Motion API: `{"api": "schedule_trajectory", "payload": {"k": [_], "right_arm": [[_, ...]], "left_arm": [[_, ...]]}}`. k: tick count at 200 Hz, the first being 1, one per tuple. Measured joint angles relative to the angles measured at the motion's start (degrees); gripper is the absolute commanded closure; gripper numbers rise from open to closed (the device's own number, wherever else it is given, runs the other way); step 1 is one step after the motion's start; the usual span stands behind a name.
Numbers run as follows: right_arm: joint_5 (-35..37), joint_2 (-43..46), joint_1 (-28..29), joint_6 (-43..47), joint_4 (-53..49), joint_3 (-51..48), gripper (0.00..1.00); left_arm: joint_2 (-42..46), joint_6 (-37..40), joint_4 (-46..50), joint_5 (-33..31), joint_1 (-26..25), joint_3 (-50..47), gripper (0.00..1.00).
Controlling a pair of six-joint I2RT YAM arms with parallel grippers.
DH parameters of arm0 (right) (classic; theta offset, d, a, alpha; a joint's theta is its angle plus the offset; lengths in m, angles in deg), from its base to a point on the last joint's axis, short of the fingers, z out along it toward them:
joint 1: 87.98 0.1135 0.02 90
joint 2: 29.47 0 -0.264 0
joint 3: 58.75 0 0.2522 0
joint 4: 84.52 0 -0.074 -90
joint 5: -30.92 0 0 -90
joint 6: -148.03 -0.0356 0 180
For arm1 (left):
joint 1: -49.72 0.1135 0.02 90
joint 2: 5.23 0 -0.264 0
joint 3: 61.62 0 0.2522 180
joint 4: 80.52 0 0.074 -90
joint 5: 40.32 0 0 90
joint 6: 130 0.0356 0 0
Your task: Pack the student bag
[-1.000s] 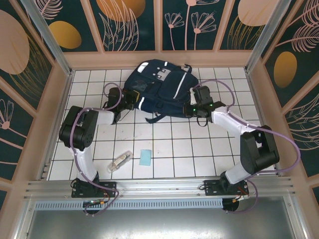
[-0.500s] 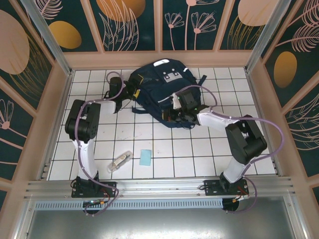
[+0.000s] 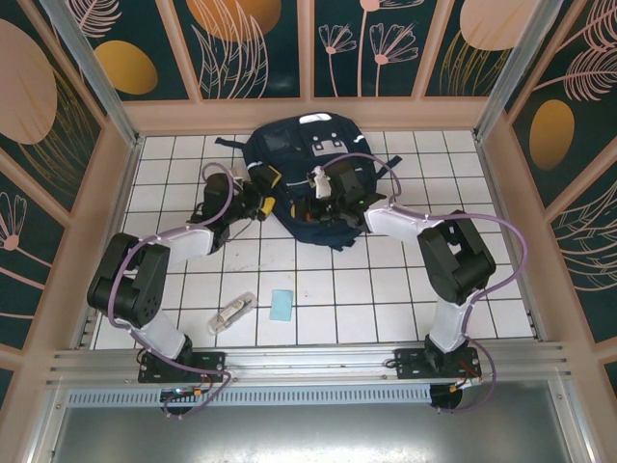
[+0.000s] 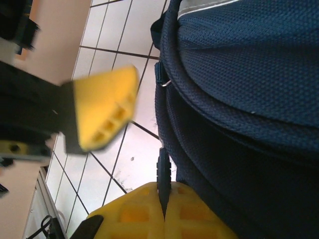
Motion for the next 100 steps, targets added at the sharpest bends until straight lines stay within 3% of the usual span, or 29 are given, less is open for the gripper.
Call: {"api": "schedule_trajectory", "payload": {"k": [62,79,100], "right_arm": [[1.07,0.0,0.83,0.02,-0.13,0.15,1.0],[1.03,0.02,0.98,0.04,-0.22,0.15,1.0],[1.05,0.02,1.03,0.2,-1.03,-0.02,1.0]], "left_arm": [[-8.22,-6.8,-7.23,-0.59,-2.05,-0.81,0.31],[-10.4,-8.09,-9.14,-1.53,-2.19,0.11,0.44],[-13.25,-10.03,-13.14,-1.88,-2.23,0.61,0.68]]}}
